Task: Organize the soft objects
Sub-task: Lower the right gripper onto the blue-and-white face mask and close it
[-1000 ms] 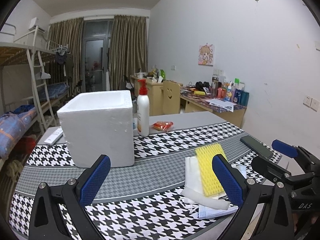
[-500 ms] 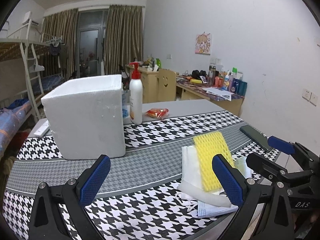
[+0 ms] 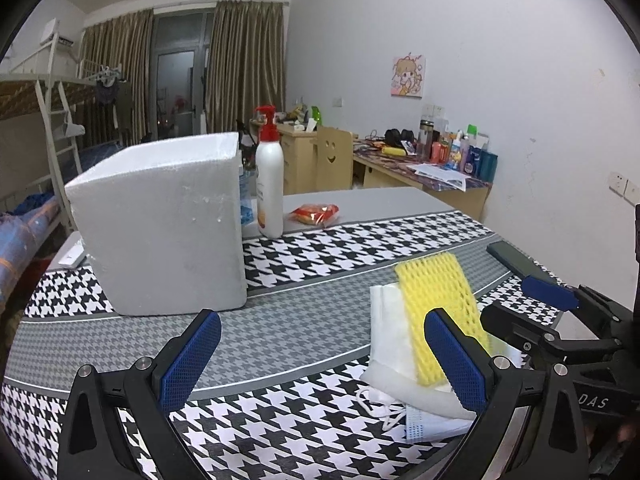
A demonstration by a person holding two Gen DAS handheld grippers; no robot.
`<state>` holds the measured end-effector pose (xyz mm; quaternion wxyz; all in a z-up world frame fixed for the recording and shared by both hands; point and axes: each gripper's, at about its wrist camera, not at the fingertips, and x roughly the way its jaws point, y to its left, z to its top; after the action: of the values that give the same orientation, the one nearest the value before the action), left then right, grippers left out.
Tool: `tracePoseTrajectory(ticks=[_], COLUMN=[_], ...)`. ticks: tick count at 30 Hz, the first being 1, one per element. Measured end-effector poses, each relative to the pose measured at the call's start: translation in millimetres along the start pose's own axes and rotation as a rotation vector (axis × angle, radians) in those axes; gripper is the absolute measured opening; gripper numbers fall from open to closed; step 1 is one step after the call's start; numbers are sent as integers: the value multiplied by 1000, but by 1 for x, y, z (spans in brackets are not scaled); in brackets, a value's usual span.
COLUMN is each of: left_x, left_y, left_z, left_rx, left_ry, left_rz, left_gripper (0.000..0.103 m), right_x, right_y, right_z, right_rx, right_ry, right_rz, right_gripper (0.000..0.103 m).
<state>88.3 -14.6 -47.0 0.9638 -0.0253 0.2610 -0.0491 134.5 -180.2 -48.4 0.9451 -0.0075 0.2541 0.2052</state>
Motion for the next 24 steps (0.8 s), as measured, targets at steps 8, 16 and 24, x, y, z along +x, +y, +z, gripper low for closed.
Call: tracePoseTrajectory(ticks=[8,16,24], left_x=[12,21,21], left_y=[4,3,-3], left_z=[-2,-5,-6], left_rx=[-13,-16,-10], left_ry=[22,52,66], left_rz=[3,0,-21], left_gripper=[102,102,102], right_x=[17,28,24], right_y=[-4,-5,-11], right_z=[-3,-5,-4], right_rx=[13,18,29], right_ry=[59,99,111], right_rz=[19,39,48], right_gripper=[75,65,58])
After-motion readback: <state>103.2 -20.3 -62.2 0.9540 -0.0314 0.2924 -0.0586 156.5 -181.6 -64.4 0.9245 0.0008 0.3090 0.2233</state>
